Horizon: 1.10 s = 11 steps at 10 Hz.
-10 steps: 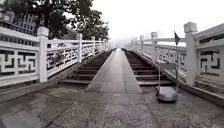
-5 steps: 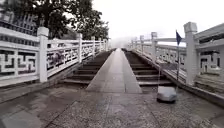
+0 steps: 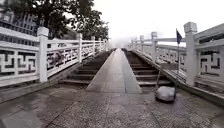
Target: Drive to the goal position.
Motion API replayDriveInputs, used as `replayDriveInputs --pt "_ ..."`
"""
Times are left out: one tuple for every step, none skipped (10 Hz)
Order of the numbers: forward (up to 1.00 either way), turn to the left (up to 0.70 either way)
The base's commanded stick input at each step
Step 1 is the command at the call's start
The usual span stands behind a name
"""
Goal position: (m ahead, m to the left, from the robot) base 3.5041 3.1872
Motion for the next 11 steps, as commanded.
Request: replayDriveInputs --pt "0.03 0.01" --pt "0.03 0.01" --pt "0.03 0.01" --pt "0.03 0.01" --pt "0.03 0.01" --pt "0.03 0.01" --pt "0.03 0.01" --pt "0.03 0.01" --pt "0.03 0.01" --pt "0.03 0.01" --pt "0.03 0.01"
